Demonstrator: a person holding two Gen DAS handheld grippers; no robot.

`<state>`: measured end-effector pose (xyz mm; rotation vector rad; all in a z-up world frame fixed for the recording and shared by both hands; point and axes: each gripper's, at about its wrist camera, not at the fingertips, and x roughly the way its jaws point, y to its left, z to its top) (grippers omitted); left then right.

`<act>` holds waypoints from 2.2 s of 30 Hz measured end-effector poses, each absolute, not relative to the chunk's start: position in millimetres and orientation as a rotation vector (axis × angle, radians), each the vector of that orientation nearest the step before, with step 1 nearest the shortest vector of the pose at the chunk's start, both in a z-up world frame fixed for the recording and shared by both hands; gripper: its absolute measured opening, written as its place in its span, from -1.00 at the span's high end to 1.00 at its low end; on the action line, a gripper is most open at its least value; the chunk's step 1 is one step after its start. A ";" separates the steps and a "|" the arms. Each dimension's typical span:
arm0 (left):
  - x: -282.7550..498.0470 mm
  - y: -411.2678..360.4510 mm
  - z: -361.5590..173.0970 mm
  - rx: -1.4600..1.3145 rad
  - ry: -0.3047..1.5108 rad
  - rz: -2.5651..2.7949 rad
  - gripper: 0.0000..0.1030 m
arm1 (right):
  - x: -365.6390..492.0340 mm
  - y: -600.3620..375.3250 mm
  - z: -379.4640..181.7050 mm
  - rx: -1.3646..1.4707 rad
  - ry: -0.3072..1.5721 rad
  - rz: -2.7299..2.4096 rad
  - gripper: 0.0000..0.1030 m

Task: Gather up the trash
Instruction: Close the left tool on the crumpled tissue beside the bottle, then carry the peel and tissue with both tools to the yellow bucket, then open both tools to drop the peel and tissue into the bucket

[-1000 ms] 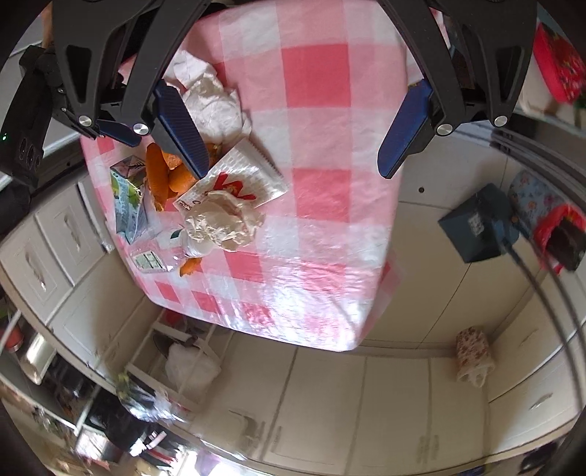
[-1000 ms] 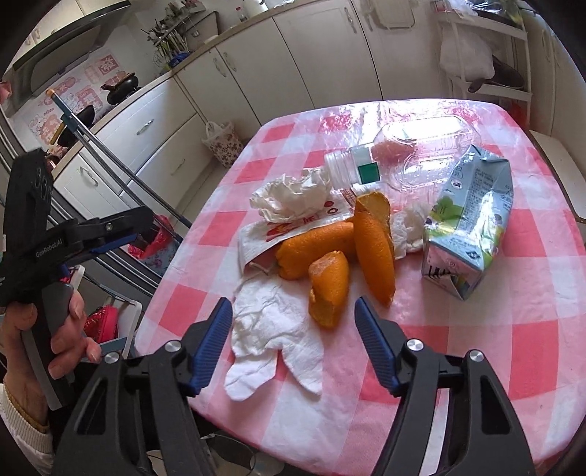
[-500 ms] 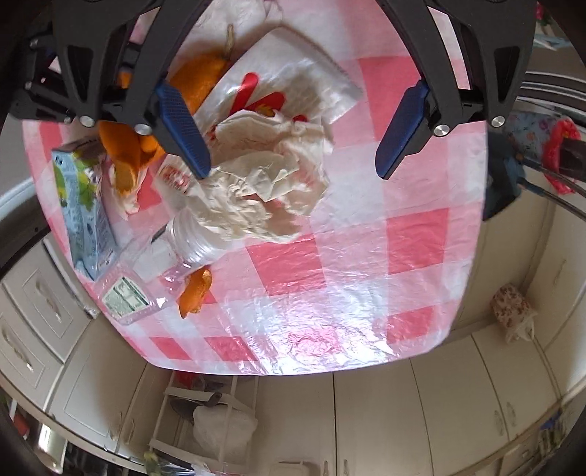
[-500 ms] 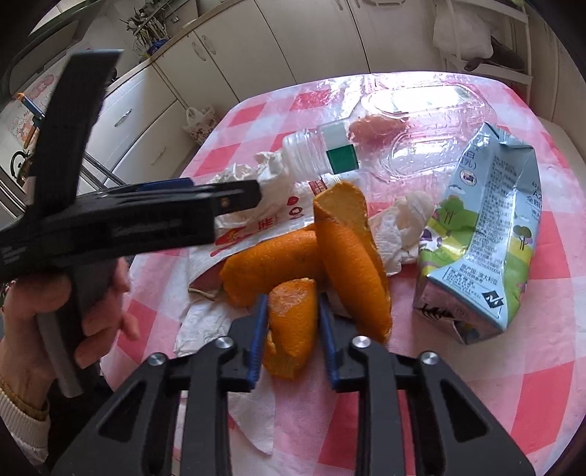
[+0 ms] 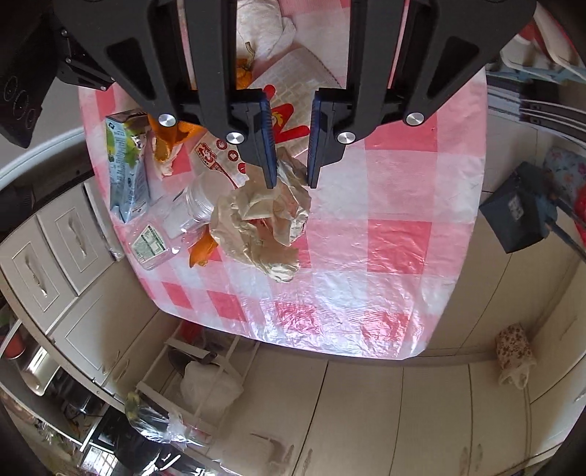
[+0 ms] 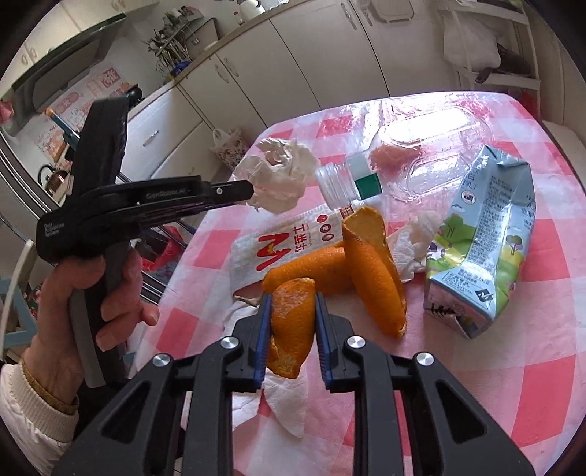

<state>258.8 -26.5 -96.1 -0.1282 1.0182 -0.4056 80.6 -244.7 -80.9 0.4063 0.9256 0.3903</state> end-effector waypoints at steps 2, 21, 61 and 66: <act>257.4 -23.9 -92.8 -0.142 1.005 -0.410 0.70 | 80.4 -247.8 -79.4 0.426 0.920 0.395 0.55; 204.7 -21.4 -29.6 -0.188 0.796 -0.439 0.70 | 60.2 -253.2 -34.7 0.387 0.700 0.406 0.55; 57.8 -432.0 -88.2 0.373 1.030 -1.023 0.70 | -99.4 -554.6 -129.4 0.621 0.638 -0.204 0.53; 64.3 -479.5 -127.4 0.495 1.116 -1.044 0.68 | -92.7 -573.5 -165.3 0.646 0.706 -0.245 0.45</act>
